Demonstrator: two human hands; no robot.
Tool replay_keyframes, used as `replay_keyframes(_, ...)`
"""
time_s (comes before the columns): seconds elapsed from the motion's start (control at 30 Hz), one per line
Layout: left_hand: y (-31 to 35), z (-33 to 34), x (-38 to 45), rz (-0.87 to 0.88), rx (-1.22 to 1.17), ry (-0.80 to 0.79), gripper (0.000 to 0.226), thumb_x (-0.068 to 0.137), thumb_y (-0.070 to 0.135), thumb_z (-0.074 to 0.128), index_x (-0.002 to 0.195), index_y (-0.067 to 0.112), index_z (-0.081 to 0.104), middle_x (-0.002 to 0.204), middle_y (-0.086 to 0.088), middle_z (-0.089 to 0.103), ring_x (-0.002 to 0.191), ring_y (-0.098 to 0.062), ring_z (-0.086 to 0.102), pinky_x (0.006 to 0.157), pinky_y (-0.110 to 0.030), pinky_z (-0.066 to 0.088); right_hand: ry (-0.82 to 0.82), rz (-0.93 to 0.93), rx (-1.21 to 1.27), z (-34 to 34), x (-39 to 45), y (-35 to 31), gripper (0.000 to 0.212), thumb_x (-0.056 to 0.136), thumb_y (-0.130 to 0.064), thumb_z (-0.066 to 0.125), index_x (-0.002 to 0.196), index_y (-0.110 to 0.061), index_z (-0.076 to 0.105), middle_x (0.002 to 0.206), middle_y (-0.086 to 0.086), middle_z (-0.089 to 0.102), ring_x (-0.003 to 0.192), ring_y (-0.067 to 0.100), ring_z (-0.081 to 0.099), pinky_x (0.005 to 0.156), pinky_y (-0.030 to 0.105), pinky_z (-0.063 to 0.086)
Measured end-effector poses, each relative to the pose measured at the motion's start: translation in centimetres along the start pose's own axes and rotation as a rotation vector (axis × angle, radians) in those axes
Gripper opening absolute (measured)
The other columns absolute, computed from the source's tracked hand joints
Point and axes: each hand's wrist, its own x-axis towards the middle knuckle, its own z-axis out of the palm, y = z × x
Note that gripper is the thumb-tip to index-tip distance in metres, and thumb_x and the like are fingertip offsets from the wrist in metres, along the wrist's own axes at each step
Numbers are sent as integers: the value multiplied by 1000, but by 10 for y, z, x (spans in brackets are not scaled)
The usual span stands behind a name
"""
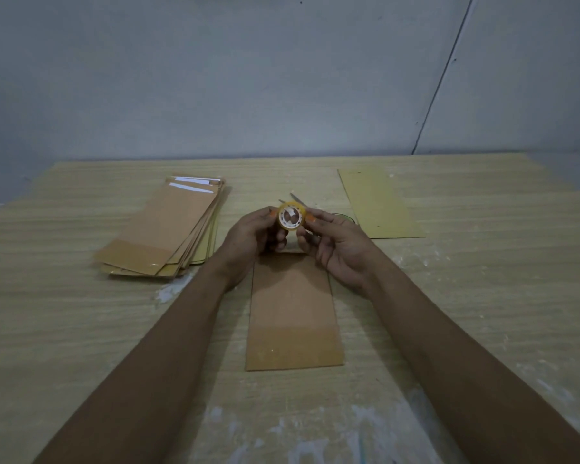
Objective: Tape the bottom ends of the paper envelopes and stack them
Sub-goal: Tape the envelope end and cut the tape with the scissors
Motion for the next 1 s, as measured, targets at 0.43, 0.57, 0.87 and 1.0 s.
replay_keyframes(0.43, 5, 4, -5, 13, 98, -31, 20, 101, 23, 45, 89, 13, 57, 66, -3, 53, 61, -15, 48, 53, -23, 38, 54, -14, -36, 0, -1, -2, 13, 96, -1, 51, 102, -1, 63, 72, 6, 67, 57, 10, 61, 54, 21, 55)
replay_keyframes(0.57, 5, 5, -7, 27, 77, -36, 22, 98, 25, 49, 80, 24, 61, 68, -7, 51, 58, -15, 48, 48, -21, 38, 120, -77, -109, 0, 1, -2, 9, 94, 1, 56, 99, -2, 63, 73, 7, 66, 56, 11, 62, 53, 20, 55)
replay_keyframes(0.87, 7, 9, -9, 56, 197, -8, 12, 103, 12, 47, 92, 7, 51, 66, -8, 44, 57, -15, 43, 49, -18, 38, 288, -395, -658, -12, 1, -7, 6, 88, -6, 70, 85, -4, 75, 62, 6, 63, 58, 12, 58, 59, 25, 52)
replay_keyframes(1.0, 5, 8, -8, 68, 205, -6, 12, 102, 10, 49, 91, 10, 53, 68, -10, 42, 57, -15, 42, 48, -19, 36, 299, -370, -657, -8, 0, -9, 22, 92, -6, 62, 78, -14, 77, 73, 11, 67, 60, 15, 58, 58, 25, 49)
